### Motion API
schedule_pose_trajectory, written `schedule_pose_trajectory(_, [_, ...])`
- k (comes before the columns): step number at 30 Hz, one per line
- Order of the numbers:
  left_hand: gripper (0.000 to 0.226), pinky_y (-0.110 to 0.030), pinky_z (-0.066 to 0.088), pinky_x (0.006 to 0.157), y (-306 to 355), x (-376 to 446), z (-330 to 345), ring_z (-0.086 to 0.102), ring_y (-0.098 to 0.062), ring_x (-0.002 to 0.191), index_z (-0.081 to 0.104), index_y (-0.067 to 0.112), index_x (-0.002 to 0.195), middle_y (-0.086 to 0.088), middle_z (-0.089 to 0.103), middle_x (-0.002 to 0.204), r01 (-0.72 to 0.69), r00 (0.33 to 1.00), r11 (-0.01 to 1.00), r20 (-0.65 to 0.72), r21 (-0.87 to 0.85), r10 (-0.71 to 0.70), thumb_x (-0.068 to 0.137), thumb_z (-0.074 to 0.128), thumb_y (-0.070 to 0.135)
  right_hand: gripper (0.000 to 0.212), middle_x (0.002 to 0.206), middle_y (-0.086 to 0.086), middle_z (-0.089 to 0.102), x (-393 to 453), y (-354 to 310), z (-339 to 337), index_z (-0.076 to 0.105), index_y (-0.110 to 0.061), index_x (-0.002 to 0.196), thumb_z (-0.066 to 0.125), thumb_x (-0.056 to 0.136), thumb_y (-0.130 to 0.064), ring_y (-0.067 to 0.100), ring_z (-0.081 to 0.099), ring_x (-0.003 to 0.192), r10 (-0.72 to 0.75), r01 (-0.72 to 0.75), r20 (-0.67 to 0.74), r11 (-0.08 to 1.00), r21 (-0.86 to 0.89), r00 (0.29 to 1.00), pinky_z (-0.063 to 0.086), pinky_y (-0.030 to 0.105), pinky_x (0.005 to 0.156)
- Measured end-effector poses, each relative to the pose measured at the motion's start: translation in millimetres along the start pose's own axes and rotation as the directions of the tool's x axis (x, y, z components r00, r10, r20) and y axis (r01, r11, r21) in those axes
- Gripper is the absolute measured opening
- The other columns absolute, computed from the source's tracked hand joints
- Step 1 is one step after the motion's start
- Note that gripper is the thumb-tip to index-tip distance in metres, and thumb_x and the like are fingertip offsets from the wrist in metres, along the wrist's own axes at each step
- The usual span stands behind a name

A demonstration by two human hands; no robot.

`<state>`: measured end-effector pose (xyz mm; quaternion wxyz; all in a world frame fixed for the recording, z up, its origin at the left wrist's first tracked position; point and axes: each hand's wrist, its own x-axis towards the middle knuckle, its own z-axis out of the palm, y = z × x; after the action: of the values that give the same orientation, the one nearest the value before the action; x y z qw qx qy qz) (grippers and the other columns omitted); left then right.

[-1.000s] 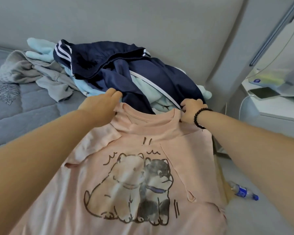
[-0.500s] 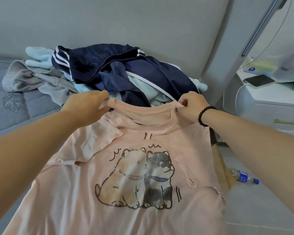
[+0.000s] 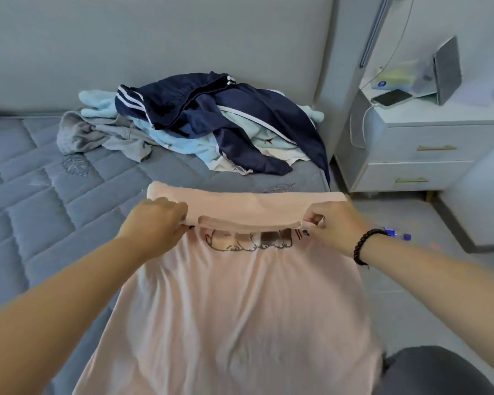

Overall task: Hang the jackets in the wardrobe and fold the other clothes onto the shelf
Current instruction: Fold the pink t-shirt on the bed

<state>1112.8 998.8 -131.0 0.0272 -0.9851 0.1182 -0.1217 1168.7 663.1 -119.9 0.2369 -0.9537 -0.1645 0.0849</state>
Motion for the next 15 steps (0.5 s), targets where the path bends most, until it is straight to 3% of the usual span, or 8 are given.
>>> schedule_pose_trajectory(2, [0.033,-0.034,0.041,0.05,16,-37,-11,0.055,-0.031,0.054,0.06,0.006,0.063,-0.008,0.057,0.054,-0.082,0.997,0.996,-0.011,0.033,0.082,0.062,0.09,0.018,0.007,0.077,-0.012,0.06,-38,-7,13,0.066,-0.023,0.08,0.064,0.086,-0.023,0.013,0.056,0.078,-0.03,0.032,0.035,0.998,-0.046,0.999,0.042,0.024,0.067])
schedule_pose_trajectory(6, [0.046,-0.029,0.042,0.046,44,-106,-24,0.051,-0.024,0.048,0.053,0.015,0.052,0.002,0.051,0.048,-0.2,0.974,0.976,0.121,0.084,0.19,0.042,0.096,0.025,0.009,0.091,-0.006,0.063,-109,-13,40,0.065,-0.019,0.087,0.056,0.088,-0.018,0.016,0.055,0.092,-0.107,0.125,0.113,0.979,-0.164,0.988,0.048,0.031,0.076])
schedule_pose_trajectory(15, [0.039,-0.024,0.041,0.048,108,-231,-23,0.049,-0.016,0.047,0.055,0.024,0.051,0.008,0.048,0.047,-0.398,0.881,0.917,0.288,0.022,0.375,0.042,0.09,0.038,0.021,0.105,-0.003,0.063,-246,-13,99,0.063,-0.02,0.097,0.044,0.09,-0.015,0.019,0.054,0.099,-0.133,0.156,0.11,0.96,-0.232,0.985,0.04,0.029,0.079])
